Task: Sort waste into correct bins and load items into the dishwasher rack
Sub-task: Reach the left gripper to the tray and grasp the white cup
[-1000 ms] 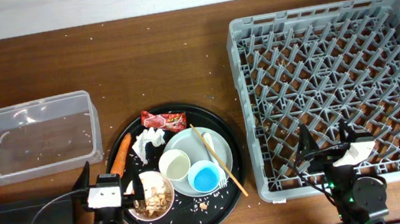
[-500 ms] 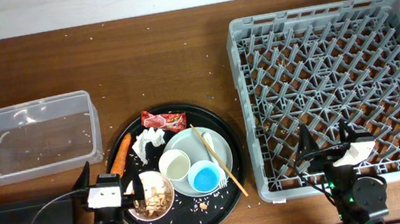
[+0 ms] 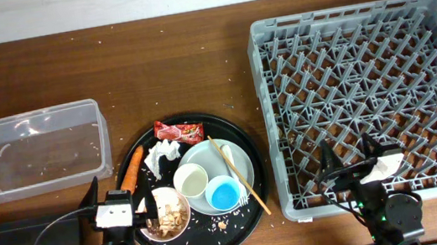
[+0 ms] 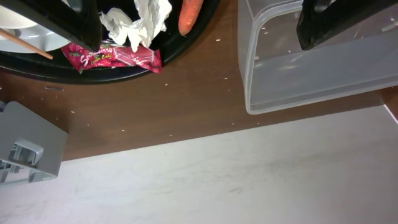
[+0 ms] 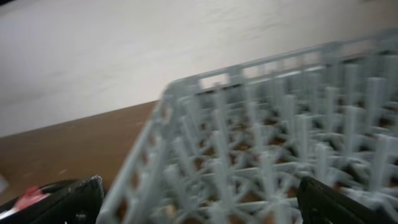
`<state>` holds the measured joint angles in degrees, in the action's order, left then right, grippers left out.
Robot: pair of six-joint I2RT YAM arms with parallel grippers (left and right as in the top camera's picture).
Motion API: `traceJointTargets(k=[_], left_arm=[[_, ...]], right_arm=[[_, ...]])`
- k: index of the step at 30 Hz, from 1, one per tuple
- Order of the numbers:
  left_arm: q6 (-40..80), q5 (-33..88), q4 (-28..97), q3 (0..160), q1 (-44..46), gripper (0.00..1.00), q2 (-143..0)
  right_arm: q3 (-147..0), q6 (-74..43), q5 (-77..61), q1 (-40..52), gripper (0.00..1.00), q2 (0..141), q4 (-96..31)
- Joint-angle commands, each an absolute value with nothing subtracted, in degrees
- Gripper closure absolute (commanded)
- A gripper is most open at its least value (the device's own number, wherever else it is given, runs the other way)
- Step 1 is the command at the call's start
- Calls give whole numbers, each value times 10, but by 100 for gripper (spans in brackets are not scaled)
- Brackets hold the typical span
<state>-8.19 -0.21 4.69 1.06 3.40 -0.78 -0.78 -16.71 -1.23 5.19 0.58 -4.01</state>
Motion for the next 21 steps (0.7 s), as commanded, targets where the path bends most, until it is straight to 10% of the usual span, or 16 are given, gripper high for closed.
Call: traceJointTargets(k=[1, 13, 21], left_arm=[[-91, 2, 47, 5, 32, 1, -4], [-91, 2, 47, 5, 32, 1, -4], [46, 234, 28, 97, 32, 1, -5]], right_arm=[[-3, -170, -103, 48, 1, 3, -36], [-26, -299, -264, 48, 1, 4, -58], [-389, -173, -262, 48, 2, 214, -350]])
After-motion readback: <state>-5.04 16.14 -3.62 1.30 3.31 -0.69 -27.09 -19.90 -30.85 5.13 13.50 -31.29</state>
